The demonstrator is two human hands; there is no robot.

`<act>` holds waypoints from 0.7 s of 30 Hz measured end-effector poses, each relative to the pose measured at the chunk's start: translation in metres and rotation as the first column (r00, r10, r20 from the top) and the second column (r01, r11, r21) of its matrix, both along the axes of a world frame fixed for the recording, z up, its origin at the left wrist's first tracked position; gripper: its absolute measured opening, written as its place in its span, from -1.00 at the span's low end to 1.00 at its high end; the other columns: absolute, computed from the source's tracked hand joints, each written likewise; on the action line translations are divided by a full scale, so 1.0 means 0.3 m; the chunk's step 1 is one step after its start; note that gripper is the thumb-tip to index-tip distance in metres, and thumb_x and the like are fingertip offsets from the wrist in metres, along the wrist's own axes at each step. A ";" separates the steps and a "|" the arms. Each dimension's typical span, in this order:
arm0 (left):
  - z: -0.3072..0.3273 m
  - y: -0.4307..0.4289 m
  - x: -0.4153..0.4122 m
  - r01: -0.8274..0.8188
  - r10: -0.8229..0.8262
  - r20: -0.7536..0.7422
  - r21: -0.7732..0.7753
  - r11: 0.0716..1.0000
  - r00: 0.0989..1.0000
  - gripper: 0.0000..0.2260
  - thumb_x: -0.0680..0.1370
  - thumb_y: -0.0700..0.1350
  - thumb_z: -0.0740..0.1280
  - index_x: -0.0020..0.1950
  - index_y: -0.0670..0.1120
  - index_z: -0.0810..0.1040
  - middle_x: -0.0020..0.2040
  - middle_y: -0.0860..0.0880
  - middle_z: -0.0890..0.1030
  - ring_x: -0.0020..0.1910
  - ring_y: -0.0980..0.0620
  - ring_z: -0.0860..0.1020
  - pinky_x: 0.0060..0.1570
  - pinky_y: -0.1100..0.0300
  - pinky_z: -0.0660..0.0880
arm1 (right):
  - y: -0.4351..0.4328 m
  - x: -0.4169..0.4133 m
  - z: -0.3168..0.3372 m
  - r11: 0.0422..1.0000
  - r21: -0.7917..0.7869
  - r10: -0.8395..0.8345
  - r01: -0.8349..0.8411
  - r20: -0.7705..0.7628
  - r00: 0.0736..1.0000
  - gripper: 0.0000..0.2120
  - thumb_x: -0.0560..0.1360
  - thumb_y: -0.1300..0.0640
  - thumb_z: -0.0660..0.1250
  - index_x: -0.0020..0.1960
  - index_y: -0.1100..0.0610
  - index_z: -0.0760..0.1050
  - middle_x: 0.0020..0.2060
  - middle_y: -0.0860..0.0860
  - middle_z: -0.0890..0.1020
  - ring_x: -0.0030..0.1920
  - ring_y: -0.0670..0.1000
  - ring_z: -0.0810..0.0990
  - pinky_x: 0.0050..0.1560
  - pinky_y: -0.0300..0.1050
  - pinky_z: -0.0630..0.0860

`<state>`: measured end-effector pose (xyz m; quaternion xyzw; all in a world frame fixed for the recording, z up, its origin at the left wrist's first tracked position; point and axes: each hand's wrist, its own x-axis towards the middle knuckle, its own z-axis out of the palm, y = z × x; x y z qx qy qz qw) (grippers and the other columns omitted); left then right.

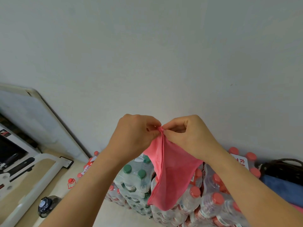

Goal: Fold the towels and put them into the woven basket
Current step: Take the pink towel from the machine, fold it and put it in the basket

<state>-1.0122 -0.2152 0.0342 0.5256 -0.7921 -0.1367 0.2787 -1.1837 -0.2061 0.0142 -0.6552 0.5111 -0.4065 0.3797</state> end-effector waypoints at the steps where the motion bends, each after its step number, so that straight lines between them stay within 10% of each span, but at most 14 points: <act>1: 0.009 -0.002 -0.004 0.017 -0.017 0.009 0.011 1.000 1.000 -0.88 0.44 -0.10 0.46 -0.05 0.06 0.69 -0.21 0.16 0.69 -0.17 0.25 0.62 -0.04 0.24 0.54 | 0.001 -0.003 0.005 1.000 -0.005 0.009 -0.009 0.010 1.000 -0.88 0.43 0.26 0.43 -0.12 0.07 0.70 -0.24 -0.07 0.72 -0.19 -0.15 0.68 -0.02 -0.22 0.61; 6: 0.052 -0.018 -0.004 0.044 -0.045 -0.033 -0.015 0.999 0.998 -0.91 0.38 -0.13 0.48 -0.19 0.06 0.67 -0.32 0.21 0.63 -0.24 0.26 0.60 -0.11 0.26 0.55 | -0.020 -0.034 -0.021 0.998 -0.002 0.071 -0.071 0.060 0.996 -0.82 0.38 0.36 0.40 -0.09 0.14 0.61 -0.22 0.03 0.69 -0.19 -0.01 0.66 -0.07 -0.17 0.58; 13: 0.117 -0.029 0.058 0.092 -0.118 -0.167 -0.155 0.984 0.979 -0.86 0.38 -0.25 0.48 -0.17 -0.01 0.66 -0.19 0.11 0.63 -0.17 0.19 0.60 -0.05 0.31 0.54 | -0.023 -0.192 -0.288 0.931 0.365 0.161 0.005 -0.422 0.892 -0.90 0.34 0.14 0.45 -0.22 0.12 0.54 -0.37 -0.01 0.60 -0.37 -0.10 0.56 -0.32 -0.19 0.48; 21: 0.162 0.041 0.120 0.320 -0.290 -0.383 0.016 0.947 0.877 -0.93 0.35 -0.22 0.41 -0.25 -0.05 0.59 -0.27 0.01 0.66 -0.25 0.11 0.64 -0.14 0.32 0.54 | 0.166 -0.334 -0.292 0.852 0.523 -0.102 0.014 0.139 0.985 -0.93 0.40 0.22 0.47 -0.19 0.15 0.57 -0.34 -0.01 0.52 -0.35 -0.08 0.49 -0.34 -0.25 0.40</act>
